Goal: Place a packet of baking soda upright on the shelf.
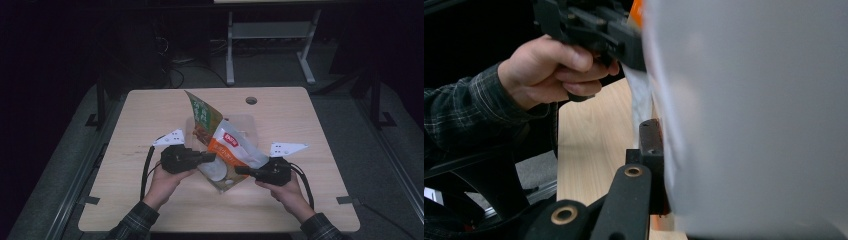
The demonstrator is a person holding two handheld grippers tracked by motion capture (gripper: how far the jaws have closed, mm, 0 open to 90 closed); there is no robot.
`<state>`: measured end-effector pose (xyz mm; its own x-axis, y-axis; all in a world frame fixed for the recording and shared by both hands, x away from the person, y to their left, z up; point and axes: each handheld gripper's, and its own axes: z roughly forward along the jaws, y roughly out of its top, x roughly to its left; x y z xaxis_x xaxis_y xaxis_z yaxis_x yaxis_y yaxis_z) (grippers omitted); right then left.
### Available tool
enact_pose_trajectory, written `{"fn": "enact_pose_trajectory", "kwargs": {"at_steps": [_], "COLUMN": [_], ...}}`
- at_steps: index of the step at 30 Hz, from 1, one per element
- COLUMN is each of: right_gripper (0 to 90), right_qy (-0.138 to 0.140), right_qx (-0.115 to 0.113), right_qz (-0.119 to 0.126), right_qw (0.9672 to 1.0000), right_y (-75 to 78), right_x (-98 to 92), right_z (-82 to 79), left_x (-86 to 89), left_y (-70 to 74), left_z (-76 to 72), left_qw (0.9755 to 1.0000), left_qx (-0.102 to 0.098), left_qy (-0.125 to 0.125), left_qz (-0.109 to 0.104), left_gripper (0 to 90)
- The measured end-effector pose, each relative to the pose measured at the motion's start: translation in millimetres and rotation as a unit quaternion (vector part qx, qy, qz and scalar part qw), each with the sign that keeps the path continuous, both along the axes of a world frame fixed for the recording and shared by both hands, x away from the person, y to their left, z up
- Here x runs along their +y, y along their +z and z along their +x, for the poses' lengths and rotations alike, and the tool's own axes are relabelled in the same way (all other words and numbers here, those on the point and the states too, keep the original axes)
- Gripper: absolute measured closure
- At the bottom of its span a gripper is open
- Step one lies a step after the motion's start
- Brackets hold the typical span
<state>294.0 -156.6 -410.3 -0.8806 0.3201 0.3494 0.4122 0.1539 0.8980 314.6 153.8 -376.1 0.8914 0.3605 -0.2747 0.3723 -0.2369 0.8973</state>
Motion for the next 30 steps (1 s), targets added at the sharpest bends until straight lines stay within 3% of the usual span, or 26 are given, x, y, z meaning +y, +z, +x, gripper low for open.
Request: {"fn": "enact_pose_trajectory", "kwargs": {"at_steps": [10,16,19,23,26,30], "right_gripper": [90.0,90.0,90.0,90.0,90.0,90.0], "right_qy": [0.003,0.007,0.005,-0.002,-0.008,-0.024], "right_qx": [-0.006,-0.003,-0.005,-0.014,-0.015,-0.012], "right_qz": [0.002,0.015,0.021,0.027,0.029,0.028], "right_qw": [1.0,0.9999,0.9997,0.9995,0.9994,0.9993], "right_y": [6.1,9.3,12.8,19.6,22.8,25.6], "right_x": [-3.3,-7.4,-12.1,-21.1,-28.3,-38.6], "right_z": [-1.4,-3.2,-4.3,-6.1,-8.2,-9.8], "left_x": [-0.9,1.8,4.5,10.0,16.8,28.5], "left_y": [-4.3,-5.8,-5.1,-6.8,-10.9,-18.3], "left_z": [1.6,2.4,-0.6,-8.3,-12.9,-16.0], "left_qw": [0.9997,0.999,0.9974,0.9918,0.9897,0.9889], "left_qx": [0.001,0.002,-0.01,-0.037,-0.046,-0.033], "left_qy": [0.004,0.024,0.031,0.037,0.039,0.045], "left_qz": [0.024,0.038,0.064,0.116,0.13,0.138], "left_gripper": [80.1,64.7,54.6,41.2,36.9,33.3]}}
